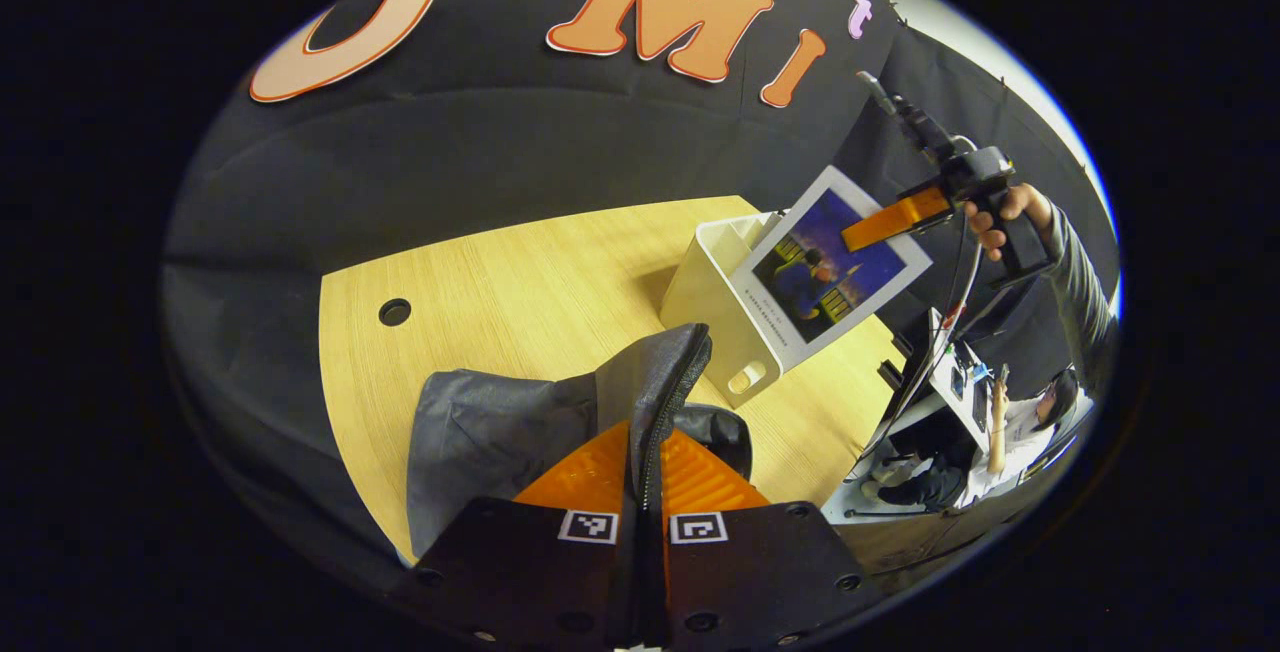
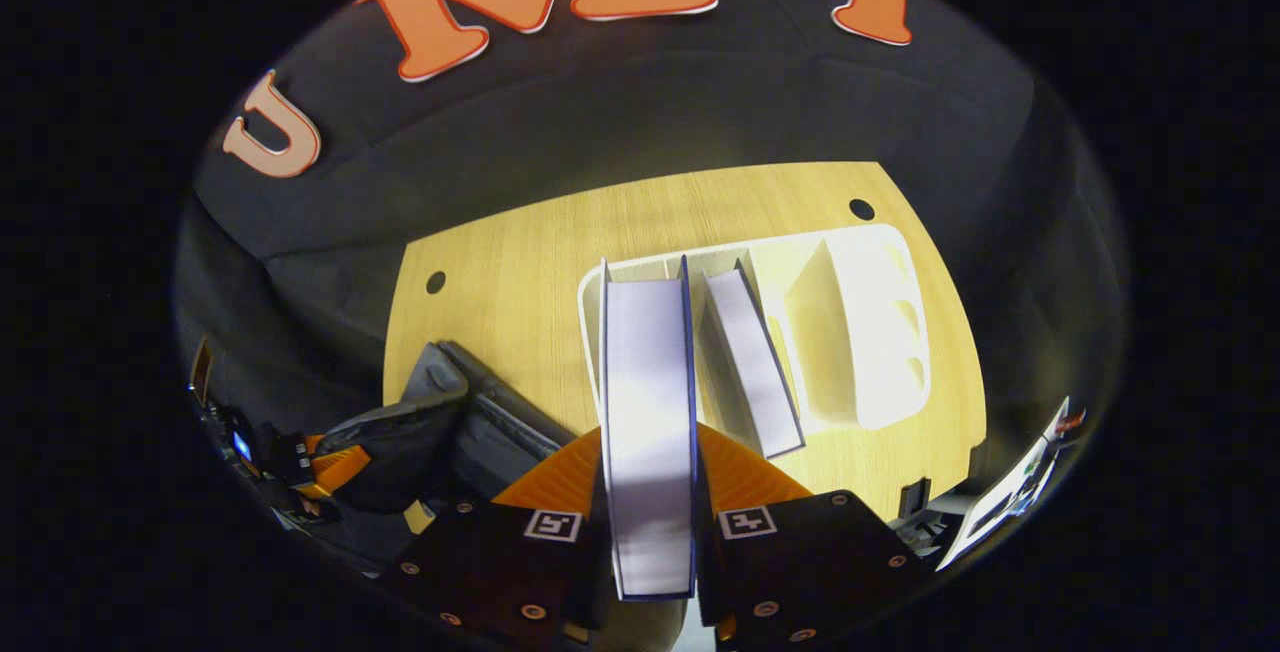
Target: Open the schoolbag, grab two books from the bookshelf and put them into the schoolbag.
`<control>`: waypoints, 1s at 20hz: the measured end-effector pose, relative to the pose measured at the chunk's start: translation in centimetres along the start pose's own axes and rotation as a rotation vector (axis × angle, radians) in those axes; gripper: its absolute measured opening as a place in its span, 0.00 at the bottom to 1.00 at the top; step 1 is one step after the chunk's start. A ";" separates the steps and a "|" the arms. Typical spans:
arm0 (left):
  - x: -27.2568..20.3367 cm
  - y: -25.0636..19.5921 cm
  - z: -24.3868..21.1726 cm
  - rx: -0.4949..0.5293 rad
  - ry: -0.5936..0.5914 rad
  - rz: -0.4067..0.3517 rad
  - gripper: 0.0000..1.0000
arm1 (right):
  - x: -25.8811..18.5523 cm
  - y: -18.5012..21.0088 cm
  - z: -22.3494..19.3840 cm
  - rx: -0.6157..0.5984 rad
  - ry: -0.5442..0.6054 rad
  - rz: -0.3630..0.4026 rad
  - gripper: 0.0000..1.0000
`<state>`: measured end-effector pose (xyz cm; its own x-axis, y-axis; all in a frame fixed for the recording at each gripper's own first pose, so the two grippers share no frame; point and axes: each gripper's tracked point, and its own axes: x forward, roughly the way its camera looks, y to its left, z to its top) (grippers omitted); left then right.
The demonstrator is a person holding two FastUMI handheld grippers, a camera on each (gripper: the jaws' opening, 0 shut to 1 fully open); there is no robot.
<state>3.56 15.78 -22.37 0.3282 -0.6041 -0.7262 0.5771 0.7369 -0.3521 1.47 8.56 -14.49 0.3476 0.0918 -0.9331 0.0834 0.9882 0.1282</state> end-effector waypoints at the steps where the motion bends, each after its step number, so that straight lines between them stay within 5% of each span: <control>1: 0.0 0.0 0.0 -0.005 -0.001 0.000 0.05 | -1.1 -0.2 0.2 0.021 -0.021 0.010 0.35; 12: 0.4 0.6 -0.4 -0.012 -0.010 -0.008 0.05 | -9.0 0.0 -2.9 0.186 -0.165 0.161 0.34; 20: 0.3 0.9 -0.2 -0.016 -0.038 0.010 0.05 | -9.7 2.4 -6.7 0.274 -0.204 0.279 0.34</control>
<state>4.08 16.33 -23.03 0.3617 -0.6078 -0.7070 0.5619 0.7472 -0.3549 -7.94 10.89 -7.35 0.5672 0.2974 -0.7680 0.1948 0.8576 0.4760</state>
